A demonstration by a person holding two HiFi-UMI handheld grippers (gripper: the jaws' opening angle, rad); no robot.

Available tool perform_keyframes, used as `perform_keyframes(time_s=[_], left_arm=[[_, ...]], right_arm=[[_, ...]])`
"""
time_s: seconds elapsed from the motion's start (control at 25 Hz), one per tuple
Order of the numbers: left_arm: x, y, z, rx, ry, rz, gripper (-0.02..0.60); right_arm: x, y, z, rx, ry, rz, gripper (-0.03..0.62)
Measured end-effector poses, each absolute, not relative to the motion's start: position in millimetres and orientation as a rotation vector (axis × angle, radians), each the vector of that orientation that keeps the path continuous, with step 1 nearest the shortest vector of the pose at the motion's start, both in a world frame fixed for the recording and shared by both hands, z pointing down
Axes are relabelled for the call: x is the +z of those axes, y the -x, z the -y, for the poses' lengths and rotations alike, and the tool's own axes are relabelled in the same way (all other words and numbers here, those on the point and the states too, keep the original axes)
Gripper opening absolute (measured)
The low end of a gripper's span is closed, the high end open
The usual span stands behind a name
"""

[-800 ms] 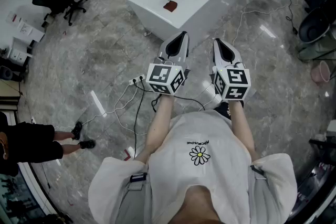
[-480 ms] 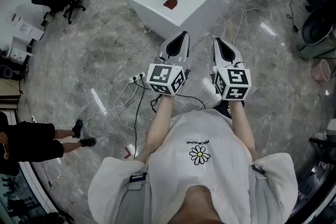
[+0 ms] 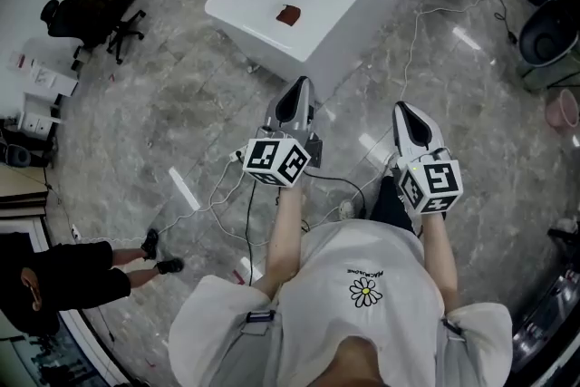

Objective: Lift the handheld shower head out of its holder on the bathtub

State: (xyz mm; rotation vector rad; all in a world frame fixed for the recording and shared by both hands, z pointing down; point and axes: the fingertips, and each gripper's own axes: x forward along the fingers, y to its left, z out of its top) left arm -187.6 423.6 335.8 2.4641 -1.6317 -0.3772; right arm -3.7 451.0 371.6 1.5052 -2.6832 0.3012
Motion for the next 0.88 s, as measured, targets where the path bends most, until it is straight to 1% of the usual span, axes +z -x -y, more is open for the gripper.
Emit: perform_keyframes(time_s=[0.16, 0.28, 0.4, 0.56, 0.72, 0.88], left_arm=[[335.8, 183.7, -383.5, -0.402, -2.432, 1.655, 0.0], [343.2, 166.8, -343.9, -0.331, -2.451, 1.685, 0.0], [349.5, 166.8, -296.1, -0.273, -2.409, 1.782, 0.0], [321.9, 163.4, -256.6, -0.37, -2.361, 1.884, 0.0], [313.1, 128.6, -229.5, -0.414, -2.368, 1.879, 0.0], [326.1, 87.6, -196.5, -0.28, -2.462, 1.797, 0.0]], right_arm=[[389.3, -39.0, -419.2, 0.357, -1.567, 2.619, 0.018], [393.9, -62.8, -384.2, 0.363, -1.569, 2.612, 0.019], [391.3, -89.6, -339.8, 0.348, -1.549, 2.637, 0.019], [369.2, -123.4, -285.8, 0.311, -1.517, 2.68, 0.018], [360.9, -139.2, -235.4, 0.311, -1.482, 2.717, 0.018], [361.6, -136.0, -191.5, 0.319, -1.472, 2.743, 0.018]])
